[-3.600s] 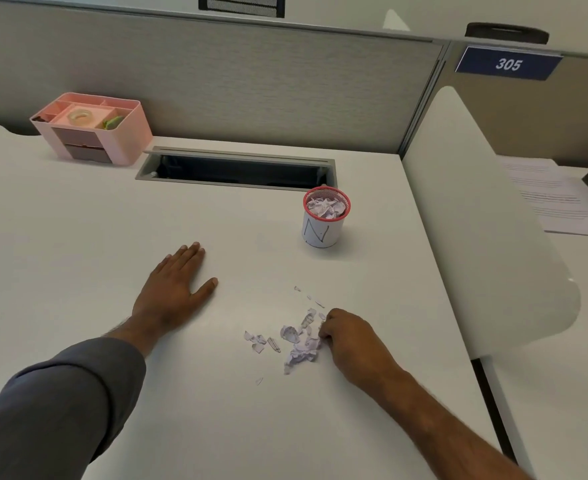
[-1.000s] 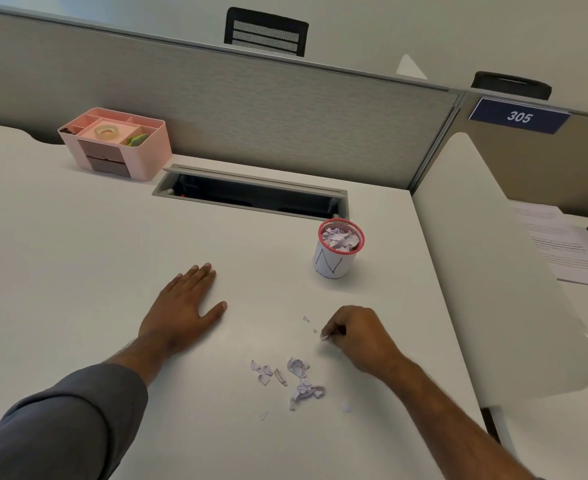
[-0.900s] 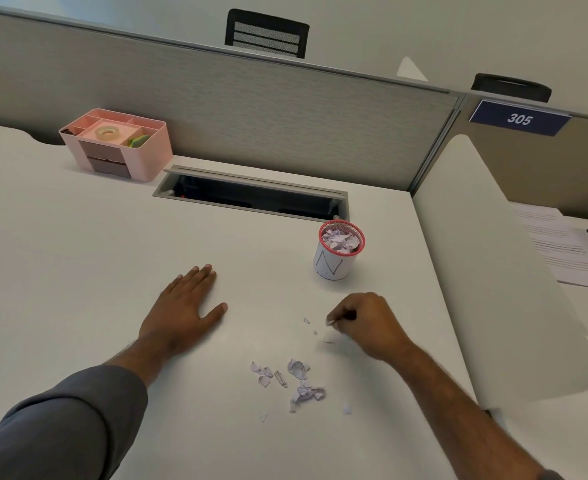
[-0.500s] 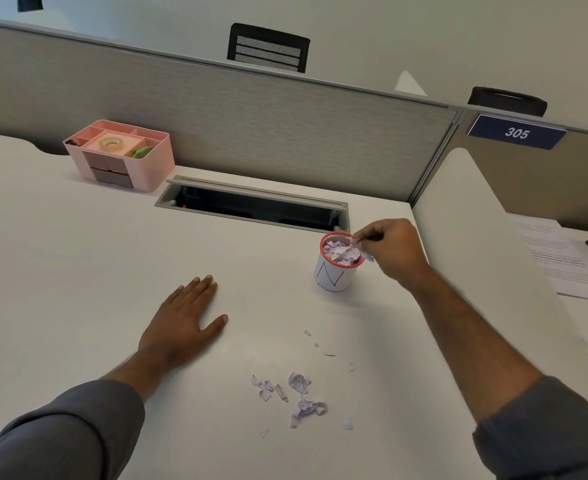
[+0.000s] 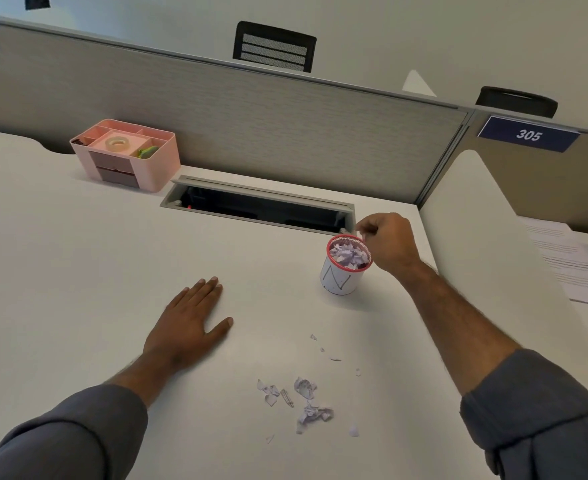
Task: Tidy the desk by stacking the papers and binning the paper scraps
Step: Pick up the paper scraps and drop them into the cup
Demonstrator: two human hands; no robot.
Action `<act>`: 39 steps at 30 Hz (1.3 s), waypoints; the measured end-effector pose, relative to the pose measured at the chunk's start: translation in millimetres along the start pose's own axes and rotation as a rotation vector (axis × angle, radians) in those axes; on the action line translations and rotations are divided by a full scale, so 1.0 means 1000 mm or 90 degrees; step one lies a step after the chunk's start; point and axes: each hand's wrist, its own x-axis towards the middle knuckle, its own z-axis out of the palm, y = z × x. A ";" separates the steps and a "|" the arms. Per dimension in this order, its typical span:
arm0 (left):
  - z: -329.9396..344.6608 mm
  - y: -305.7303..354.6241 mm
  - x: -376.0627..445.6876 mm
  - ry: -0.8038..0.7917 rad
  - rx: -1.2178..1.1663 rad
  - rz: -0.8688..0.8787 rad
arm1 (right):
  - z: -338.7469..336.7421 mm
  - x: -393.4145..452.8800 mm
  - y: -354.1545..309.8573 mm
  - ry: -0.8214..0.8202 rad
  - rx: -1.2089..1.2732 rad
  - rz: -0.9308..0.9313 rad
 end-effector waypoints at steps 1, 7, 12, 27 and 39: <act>-0.001 0.000 0.000 -0.002 0.000 0.001 | -0.002 -0.003 0.000 0.021 0.014 -0.002; -0.001 0.000 0.000 0.005 0.004 0.002 | -0.004 -0.050 0.003 0.016 0.104 0.010; 0.001 0.000 0.000 -0.005 0.001 0.001 | 0.026 -0.122 0.015 -0.204 0.061 0.001; 0.005 -0.001 0.000 -0.012 0.012 0.009 | 0.068 -0.222 -0.011 -0.399 -0.040 0.001; 0.009 -0.004 0.002 -0.004 0.013 0.025 | 0.043 -0.197 -0.020 -0.235 0.099 0.129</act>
